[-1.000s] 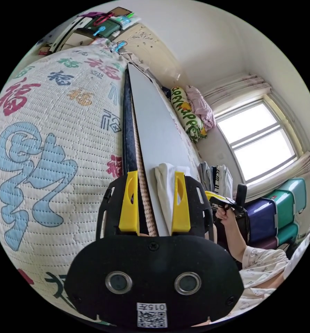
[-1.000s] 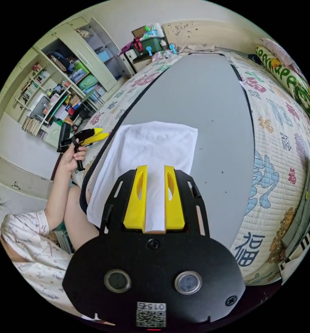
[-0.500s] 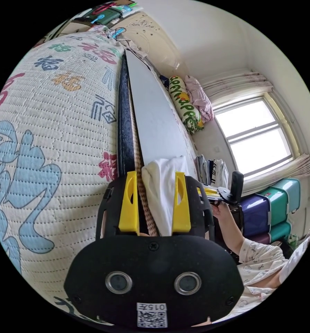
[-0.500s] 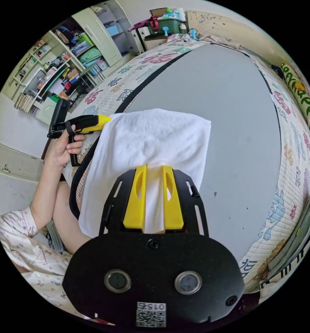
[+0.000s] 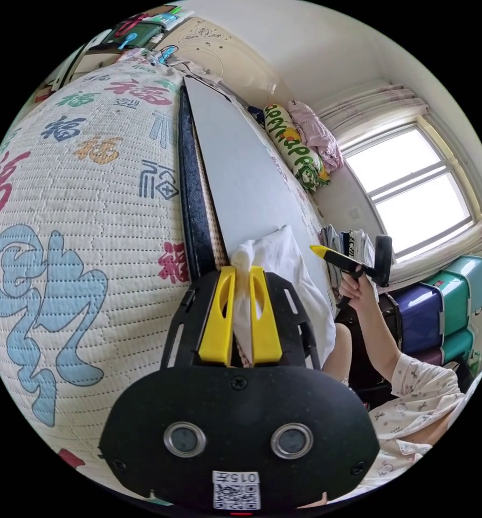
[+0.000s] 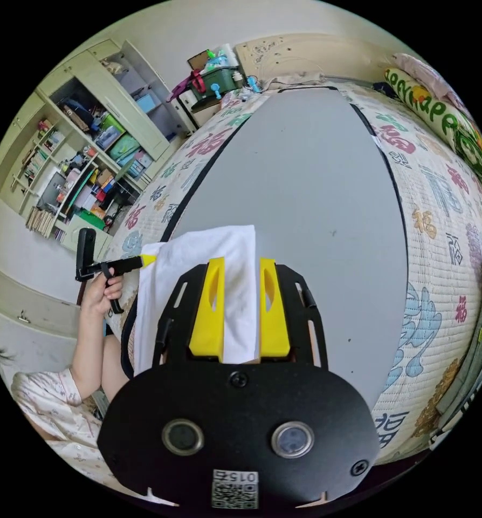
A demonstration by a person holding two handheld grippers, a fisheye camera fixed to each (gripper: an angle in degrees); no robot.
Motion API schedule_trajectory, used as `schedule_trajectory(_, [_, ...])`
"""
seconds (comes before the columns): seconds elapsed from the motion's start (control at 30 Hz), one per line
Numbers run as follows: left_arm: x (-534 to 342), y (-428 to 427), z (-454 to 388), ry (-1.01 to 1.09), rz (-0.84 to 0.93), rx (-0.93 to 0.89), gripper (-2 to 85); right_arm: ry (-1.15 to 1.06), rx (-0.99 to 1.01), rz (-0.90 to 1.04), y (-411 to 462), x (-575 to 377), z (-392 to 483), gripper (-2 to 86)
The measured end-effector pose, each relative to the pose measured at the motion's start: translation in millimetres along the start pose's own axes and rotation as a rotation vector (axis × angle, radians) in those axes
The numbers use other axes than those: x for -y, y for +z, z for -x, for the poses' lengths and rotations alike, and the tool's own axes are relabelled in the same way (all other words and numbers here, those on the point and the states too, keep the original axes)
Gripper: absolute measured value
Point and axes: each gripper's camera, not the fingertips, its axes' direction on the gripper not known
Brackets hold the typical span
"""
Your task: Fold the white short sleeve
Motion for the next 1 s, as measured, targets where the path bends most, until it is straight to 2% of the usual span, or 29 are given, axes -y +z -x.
schedule_trajectory(0.37, [-103.4,32.3,-3.1,0.017,-0.014,0.000,2.1,-0.030,-0.051,0.096,84.4,-15.9,-81.8,9.6])
schedule_trajectory(0.57, [-169.3,47.1,-9.4,0.050,-0.062,0.020,0.8,-0.059,-0.096,0.103,101.4,-66.2,-120.1,2.3])
schedule_trajectory(0.77, [-273.8,-8.9,-40.7,0.164,-0.275,0.085,0.5,-0.166,0.031,-0.127,14.2,-163.5,-124.4,0.2])
schedule_trajectory(0.87, [-348.2,-77.4,-63.2,0.237,-0.467,0.088,0.4,-0.275,0.114,-0.261,-48.9,-219.6,-108.1,0.0])
schedule_trajectory(1.0, [-474.1,-176.7,-95.5,0.339,-0.642,0.225,0.3,-0.453,0.309,-0.400,-110.4,-309.2,-71.5,-0.2])
